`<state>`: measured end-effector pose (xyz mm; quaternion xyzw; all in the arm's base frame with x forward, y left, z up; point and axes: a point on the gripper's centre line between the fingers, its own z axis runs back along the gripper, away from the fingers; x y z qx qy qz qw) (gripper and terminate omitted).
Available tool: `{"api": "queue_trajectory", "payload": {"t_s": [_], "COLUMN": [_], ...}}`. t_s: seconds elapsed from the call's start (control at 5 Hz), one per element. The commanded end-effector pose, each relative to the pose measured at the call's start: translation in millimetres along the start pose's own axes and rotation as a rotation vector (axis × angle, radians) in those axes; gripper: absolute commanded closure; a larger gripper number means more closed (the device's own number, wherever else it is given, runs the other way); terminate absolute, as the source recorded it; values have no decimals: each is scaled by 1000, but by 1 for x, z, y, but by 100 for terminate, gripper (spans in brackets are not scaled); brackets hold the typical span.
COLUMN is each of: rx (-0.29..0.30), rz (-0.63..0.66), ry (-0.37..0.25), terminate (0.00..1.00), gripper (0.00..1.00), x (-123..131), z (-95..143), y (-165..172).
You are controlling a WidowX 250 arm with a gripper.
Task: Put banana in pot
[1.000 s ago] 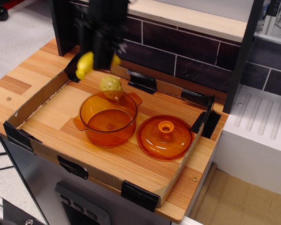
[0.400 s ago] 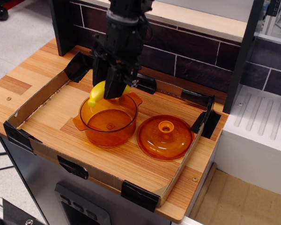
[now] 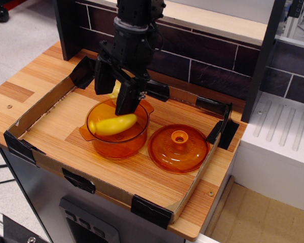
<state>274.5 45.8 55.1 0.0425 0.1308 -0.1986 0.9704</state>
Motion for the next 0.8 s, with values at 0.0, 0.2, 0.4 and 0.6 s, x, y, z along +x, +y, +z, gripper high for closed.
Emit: {"api": "queue_trajectory", "payload": {"t_s": [0.0, 0.2, 0.4, 0.6], "rx": [33, 8, 8, 8], "rz": [32, 39, 39, 39], "ry": [-183, -234, -234, -234], "terminate": [0, 0, 0, 100], "gripper": [0, 0, 0, 0], "x": [-4, -7, -7, -7], "z": [57, 80, 80, 80], "y": [1, 0, 0, 0]}}
